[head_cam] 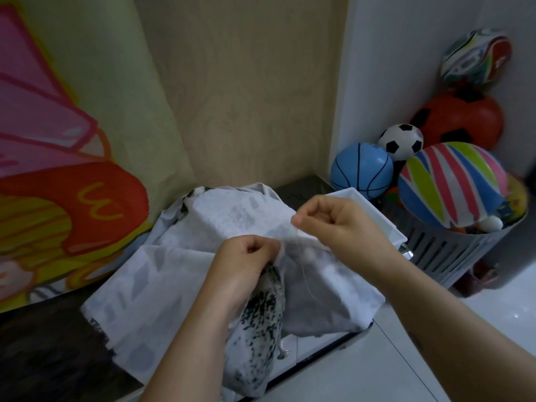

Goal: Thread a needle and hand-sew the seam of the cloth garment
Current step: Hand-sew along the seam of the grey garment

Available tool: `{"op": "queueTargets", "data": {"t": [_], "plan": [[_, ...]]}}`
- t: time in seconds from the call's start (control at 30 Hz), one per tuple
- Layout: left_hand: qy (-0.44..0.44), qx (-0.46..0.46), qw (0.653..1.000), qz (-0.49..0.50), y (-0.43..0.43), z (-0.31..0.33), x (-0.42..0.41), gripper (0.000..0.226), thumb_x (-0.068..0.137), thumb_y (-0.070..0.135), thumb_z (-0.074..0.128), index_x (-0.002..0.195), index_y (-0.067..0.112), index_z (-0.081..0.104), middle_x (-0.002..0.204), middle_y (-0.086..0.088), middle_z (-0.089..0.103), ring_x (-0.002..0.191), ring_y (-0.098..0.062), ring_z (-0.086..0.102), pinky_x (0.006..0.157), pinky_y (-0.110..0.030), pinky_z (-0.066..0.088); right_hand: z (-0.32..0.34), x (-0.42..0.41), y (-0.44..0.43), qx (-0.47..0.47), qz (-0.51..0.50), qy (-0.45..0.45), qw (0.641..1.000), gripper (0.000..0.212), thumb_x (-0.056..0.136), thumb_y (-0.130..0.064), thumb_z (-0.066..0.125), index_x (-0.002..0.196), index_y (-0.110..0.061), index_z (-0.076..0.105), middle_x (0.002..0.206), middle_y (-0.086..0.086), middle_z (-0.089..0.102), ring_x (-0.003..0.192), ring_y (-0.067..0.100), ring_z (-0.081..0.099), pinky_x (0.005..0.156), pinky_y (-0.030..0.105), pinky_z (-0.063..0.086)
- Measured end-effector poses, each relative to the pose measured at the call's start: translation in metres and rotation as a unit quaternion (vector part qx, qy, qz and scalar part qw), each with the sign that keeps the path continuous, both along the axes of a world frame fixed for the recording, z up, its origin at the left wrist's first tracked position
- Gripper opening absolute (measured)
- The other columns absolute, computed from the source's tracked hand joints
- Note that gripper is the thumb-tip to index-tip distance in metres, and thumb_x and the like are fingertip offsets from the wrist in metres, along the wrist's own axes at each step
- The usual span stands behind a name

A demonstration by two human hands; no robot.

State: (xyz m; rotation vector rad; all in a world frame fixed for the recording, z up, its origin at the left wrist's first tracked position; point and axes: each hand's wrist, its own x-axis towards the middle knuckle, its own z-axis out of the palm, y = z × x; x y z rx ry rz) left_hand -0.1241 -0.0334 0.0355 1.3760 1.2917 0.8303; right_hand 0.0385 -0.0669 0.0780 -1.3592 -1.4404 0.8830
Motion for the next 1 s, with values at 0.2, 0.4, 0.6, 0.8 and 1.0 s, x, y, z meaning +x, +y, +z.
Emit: {"op": "queueTargets", "data": {"t": [0.2,0.4,0.6,0.8,1.0], "plan": [[0.01,0.019,1.0,0.016,-0.001,0.001,0.0,0.023,0.091,0.019,0.062,0.072,0.019,0.073,0.072,0.0,0.073,0.074,-0.016,0.067,0.069,-0.029,0.052,0.011,0.001,-0.001,-0.035,0.144,0.395,0.906,0.012,0.083,-0.01,0.06,0.071,-0.009,0.057,0.045,-0.006,0.026,0.039,0.006,0.023,0.078,0.039,0.055],[-0.015,0.003,0.999,0.035,0.003,-0.002,0.003,0.031,0.087,0.015,0.066,0.057,0.022,0.071,0.056,-0.003,0.063,0.056,-0.026,0.053,0.06,-0.037,0.043,0.016,0.008,-0.008,-0.161,0.257,0.388,0.87,0.019,0.088,-0.019,0.054,0.072,-0.013,0.064,0.055,-0.004,0.015,0.048,0.009,0.013,0.073,0.039,0.057],[0.011,0.052,0.999,0.006,0.0,0.003,0.0,0.017,0.089,0.023,0.065,0.075,0.021,0.073,0.076,0.005,0.074,0.079,-0.015,0.07,0.077,-0.032,0.054,0.01,0.012,-0.004,-0.137,0.029,-0.078,0.987,0.019,0.09,-0.035,0.058,0.094,-0.02,0.067,0.044,-0.012,0.049,0.047,0.003,0.049,0.064,0.026,0.052],[0.042,0.112,0.992,-0.039,-0.007,0.012,-0.002,0.011,0.087,0.027,0.066,0.078,0.025,0.071,0.073,0.015,0.071,0.072,0.002,0.064,0.071,-0.016,0.046,-0.005,0.021,0.007,-0.138,0.025,-0.249,0.958,0.031,0.077,-0.051,0.067,0.1,-0.03,0.068,0.078,-0.009,0.06,0.069,0.008,0.054,0.058,0.018,0.04],[0.044,0.112,0.992,-0.042,-0.009,0.011,0.0,0.007,0.086,0.02,0.069,0.08,0.02,0.072,0.069,0.012,0.071,0.064,0.004,0.063,0.062,-0.01,0.046,0.001,0.033,0.008,-0.136,0.027,-0.269,0.953,0.021,0.077,-0.046,0.068,0.085,-0.026,0.071,0.092,0.013,0.07,0.083,0.028,0.063,0.08,0.037,0.052]]}}
